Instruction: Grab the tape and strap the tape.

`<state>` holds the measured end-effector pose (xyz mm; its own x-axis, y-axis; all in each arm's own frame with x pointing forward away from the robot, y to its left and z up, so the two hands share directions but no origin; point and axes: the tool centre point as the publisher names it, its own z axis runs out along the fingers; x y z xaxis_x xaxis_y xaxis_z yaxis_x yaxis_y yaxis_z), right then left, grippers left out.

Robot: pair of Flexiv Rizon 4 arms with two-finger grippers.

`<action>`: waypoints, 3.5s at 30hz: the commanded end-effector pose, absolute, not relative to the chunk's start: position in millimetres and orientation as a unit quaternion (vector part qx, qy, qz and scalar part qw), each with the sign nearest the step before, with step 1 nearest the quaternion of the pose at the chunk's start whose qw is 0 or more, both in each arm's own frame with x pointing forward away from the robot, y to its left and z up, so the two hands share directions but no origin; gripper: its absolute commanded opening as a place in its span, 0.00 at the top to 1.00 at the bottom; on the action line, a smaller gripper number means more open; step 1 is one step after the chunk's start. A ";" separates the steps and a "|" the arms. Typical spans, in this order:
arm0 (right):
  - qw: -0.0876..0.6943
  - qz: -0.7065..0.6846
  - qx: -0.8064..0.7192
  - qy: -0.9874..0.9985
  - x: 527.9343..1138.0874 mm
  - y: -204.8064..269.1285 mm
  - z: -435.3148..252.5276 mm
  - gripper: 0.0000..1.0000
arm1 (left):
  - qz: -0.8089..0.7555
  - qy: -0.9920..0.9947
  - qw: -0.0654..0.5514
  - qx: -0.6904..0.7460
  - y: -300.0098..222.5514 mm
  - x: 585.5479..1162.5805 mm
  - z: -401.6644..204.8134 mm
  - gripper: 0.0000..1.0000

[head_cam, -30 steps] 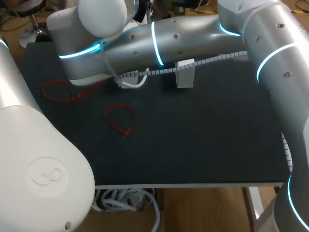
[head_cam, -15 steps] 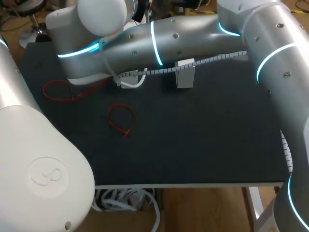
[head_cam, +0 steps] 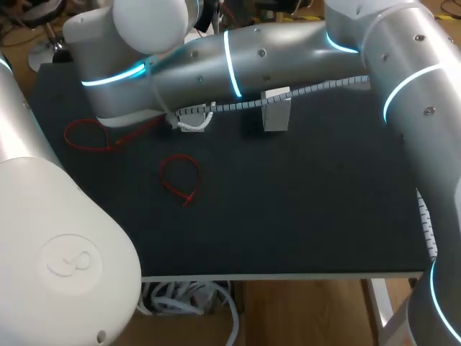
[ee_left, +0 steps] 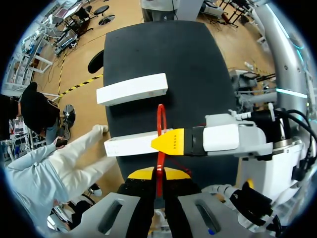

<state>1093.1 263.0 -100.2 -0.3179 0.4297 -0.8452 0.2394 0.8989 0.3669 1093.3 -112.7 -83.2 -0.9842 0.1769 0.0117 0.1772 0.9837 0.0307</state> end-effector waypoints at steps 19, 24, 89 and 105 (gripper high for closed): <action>0.544 0.086 0.219 0.805 1092.8 260.7 -95.6 1.00 | -0.018 -0.996 0.006 -0.089 -114.3 1093.9 -82.2 1.00; 0.543 0.091 0.222 0.805 1094.0 259.1 -95.0 1.00 | -0.018 -0.996 0.006 -0.089 -114.3 1093.9 -82.2 1.00; 0.463 0.118 0.184 0.859 1076.3 78.1 -144.6 0.00 | -0.018 -0.996 0.006 -0.089 -114.3 1093.9 -82.2 1.00; 0.463 0.118 0.184 0.859 1076.3 78.1 -144.6 0.00 | -0.018 -0.996 0.006 -0.088 -113.4 1093.9 -82.0 1.00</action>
